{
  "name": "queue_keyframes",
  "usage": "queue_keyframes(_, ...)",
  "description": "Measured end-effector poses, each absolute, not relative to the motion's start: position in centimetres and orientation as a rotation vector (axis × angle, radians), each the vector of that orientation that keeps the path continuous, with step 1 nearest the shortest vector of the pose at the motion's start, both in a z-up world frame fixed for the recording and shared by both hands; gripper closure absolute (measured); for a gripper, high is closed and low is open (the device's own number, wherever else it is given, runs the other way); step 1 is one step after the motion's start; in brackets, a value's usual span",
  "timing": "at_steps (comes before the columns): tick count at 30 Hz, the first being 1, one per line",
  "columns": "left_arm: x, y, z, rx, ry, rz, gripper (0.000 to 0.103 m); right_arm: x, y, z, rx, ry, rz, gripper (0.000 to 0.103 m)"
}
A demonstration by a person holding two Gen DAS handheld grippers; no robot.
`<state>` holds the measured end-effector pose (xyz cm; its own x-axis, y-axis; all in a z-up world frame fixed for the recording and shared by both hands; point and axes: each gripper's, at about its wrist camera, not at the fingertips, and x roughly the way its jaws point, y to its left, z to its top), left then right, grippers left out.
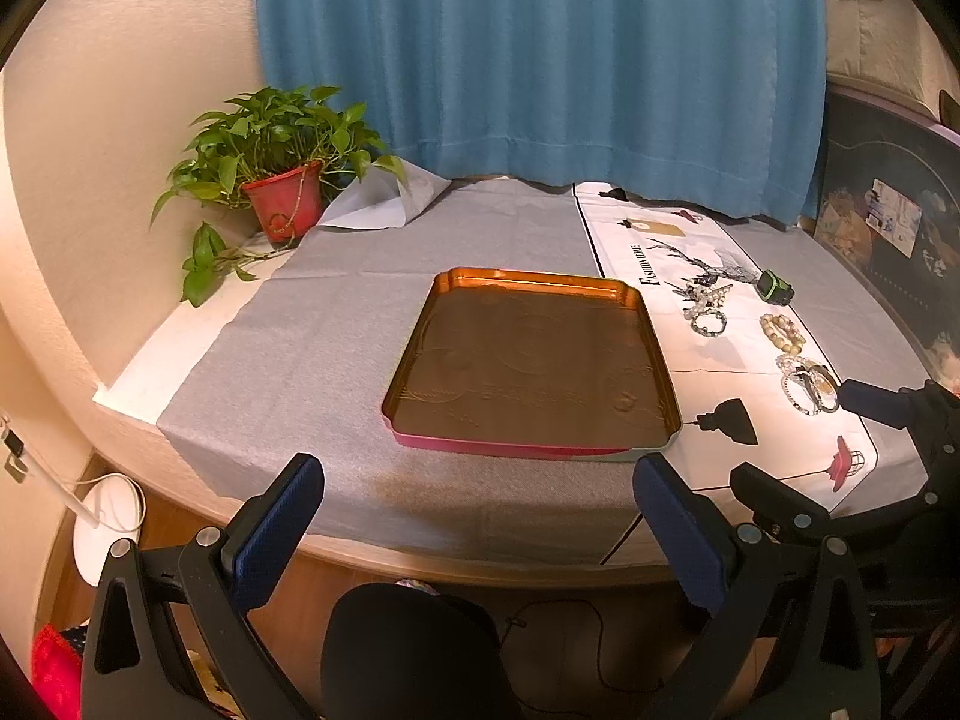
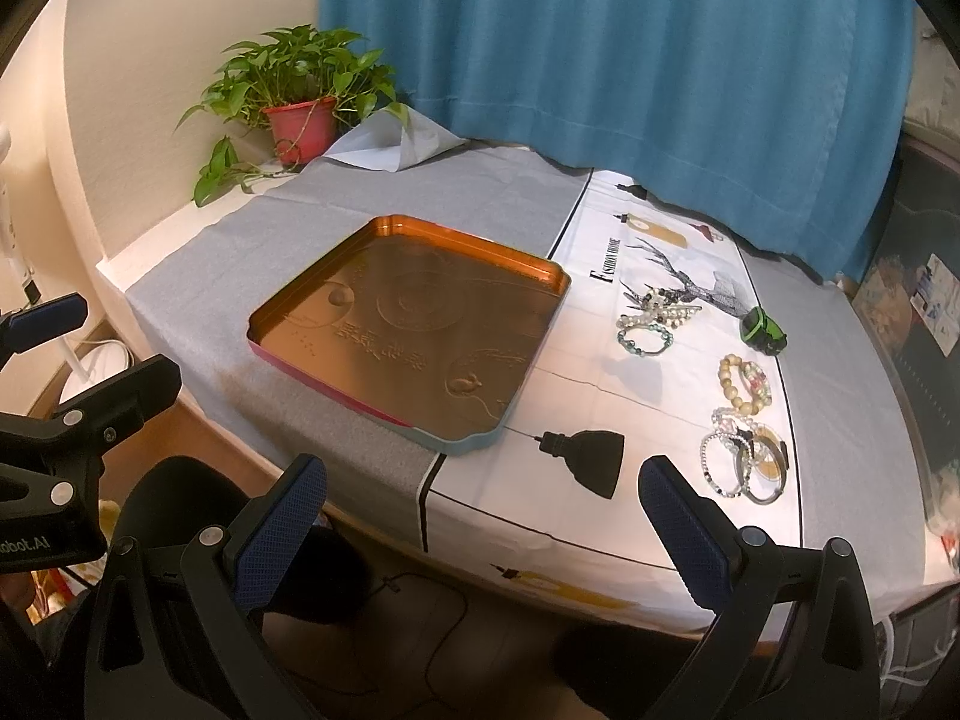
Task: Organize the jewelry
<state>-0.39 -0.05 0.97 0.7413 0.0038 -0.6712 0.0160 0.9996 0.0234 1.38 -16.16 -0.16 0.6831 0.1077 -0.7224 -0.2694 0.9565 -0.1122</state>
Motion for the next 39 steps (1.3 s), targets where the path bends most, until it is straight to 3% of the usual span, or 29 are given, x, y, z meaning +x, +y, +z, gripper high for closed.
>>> queue_keyframes(21,-0.5,0.0,1.1,0.031,0.738,-0.003,0.000,1.4,-16.3,-0.3,-0.215,0.797,0.217,0.000)
queue_keyframes(26,0.2,-0.2,0.7,0.002,0.808,-0.048,0.000,0.4,-16.8,-0.7,-0.197,0.792,0.217,0.000)
queue_keyframes(32,1.5,-2.2,-0.7,-0.020,0.895,-0.133,0.000,-0.2,-23.1,-1.5,-0.118,0.781,0.100,0.000)
queue_keyframes(39,4.4,-10.3,-1.1,0.061,0.941,-0.266,0.000,2.5,-35.4,-2.8,-0.007,0.805,-0.163,0.000)
